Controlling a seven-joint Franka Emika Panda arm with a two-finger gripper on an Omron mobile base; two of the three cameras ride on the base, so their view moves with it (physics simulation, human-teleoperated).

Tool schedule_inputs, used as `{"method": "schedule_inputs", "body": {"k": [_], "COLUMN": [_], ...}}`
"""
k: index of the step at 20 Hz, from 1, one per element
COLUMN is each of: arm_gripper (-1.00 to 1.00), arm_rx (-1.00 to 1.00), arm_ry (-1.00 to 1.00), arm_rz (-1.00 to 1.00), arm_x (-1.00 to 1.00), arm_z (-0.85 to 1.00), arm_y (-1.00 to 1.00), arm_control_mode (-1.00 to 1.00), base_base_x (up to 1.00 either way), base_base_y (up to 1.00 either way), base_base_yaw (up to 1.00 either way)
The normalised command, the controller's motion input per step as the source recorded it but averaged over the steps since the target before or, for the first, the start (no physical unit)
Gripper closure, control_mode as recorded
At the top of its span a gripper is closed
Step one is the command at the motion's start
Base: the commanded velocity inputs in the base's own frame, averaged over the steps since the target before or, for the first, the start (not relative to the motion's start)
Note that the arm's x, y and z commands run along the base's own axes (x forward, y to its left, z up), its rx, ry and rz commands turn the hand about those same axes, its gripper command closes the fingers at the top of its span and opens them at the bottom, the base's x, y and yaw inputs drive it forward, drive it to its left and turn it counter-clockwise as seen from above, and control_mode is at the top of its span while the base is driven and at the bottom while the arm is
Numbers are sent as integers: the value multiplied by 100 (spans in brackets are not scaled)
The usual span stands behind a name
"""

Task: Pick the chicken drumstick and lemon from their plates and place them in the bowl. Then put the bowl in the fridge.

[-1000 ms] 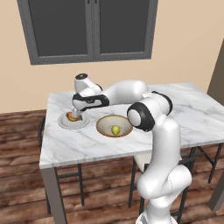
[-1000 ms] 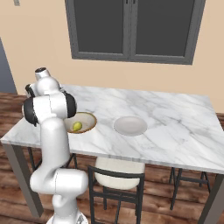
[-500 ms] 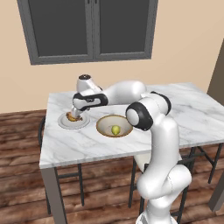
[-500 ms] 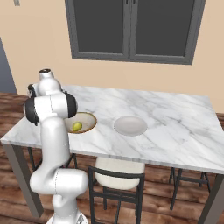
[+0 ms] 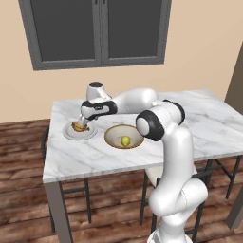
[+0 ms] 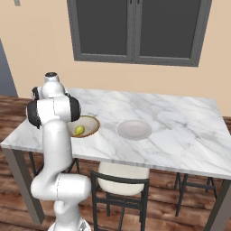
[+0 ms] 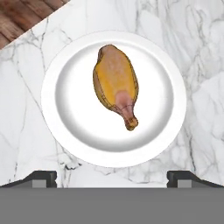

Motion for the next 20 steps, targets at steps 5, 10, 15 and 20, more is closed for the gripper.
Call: {"method": "schedule_inputs", "body": {"k": [5, 10, 15, 20], "arm_gripper": [-100, -100, -100, -100], "arm_rx": [0, 0, 0, 0], "arm_ry": [1, 6, 4, 1], "arm_rz": [0, 0, 0, 0], "arm_x": [20, 16, 12, 12], "arm_z": [0, -1, -6, -10], "arm_y": [14, 16, 14, 14], "arm_control_mode": [-100, -100, -100, -100], "base_base_x": [0, 0, 0, 0], "base_base_y": [0, 0, 0, 0], "base_base_yaw": [0, 0, 0, 0]}}
